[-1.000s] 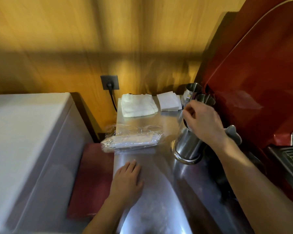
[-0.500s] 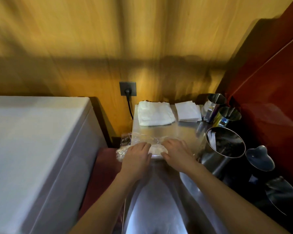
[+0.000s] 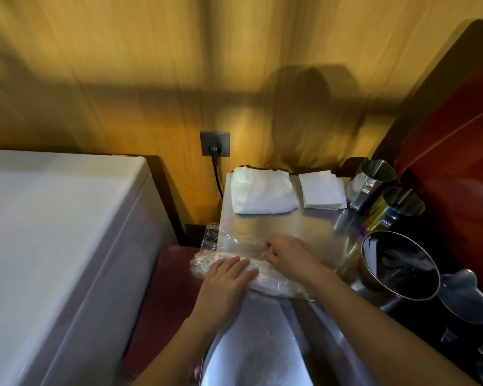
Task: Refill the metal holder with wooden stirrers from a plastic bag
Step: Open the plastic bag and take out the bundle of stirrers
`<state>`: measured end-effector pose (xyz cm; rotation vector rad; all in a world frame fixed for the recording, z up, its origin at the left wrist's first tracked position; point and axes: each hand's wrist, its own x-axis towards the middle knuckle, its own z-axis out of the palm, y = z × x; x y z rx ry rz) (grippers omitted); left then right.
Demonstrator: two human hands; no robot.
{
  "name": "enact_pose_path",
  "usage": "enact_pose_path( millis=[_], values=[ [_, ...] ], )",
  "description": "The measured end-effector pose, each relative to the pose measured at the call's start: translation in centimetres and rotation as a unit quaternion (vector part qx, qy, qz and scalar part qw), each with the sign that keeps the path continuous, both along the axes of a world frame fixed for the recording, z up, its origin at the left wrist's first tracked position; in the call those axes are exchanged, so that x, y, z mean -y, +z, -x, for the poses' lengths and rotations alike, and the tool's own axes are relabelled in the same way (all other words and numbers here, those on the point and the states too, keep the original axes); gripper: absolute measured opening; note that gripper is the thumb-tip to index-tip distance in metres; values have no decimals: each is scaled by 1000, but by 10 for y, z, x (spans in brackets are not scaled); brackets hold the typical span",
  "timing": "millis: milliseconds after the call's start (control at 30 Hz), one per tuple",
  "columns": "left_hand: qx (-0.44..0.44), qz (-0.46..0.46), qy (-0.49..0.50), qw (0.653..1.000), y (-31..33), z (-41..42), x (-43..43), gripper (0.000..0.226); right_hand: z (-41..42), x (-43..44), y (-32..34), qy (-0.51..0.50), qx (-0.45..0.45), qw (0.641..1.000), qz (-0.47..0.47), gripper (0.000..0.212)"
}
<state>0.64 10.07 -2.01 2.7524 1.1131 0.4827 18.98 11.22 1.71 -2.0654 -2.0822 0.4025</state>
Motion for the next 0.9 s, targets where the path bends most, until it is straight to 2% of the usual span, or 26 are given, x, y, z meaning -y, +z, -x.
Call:
enact_pose_path(
  millis=[100,200,333,400,467,533,633,700,833,900],
  values=[
    [-1,-17,7,1000,-3,0,0,42,6,-16,-4,1,8,1000,-2,35],
    [-12,-31,8,999,0,-2,2,39,13,-26,-9,-27,-42,997,65,44],
    [-21,-29,18,999,3,0,4,54,15,-32,-14,-26,-45,992,118,24],
    [-24,-19,19,999,6,-1,5,52,14,-33,-14,-15,-35,989,140,12],
    [-15,-7,31,999,7,-1,9,45,14,-33,-14,-16,-19,990,138,20],
    [8,1,35,999,7,-1,14,33,17,-35,-14,-5,9,993,119,15],
    [33,-2,21,999,6,-1,18,24,19,-35,-11,7,-21,991,130,12],
    [43,-14,31,999,9,-2,18,28,17,-33,-8,17,-59,990,130,9],
    [-7,-34,65,997,21,-5,14,55,17,-26,1,38,-113,983,140,8],
    [5,3,83,997,24,-4,15,48,18,-24,9,26,-135,980,144,17]
  ],
)
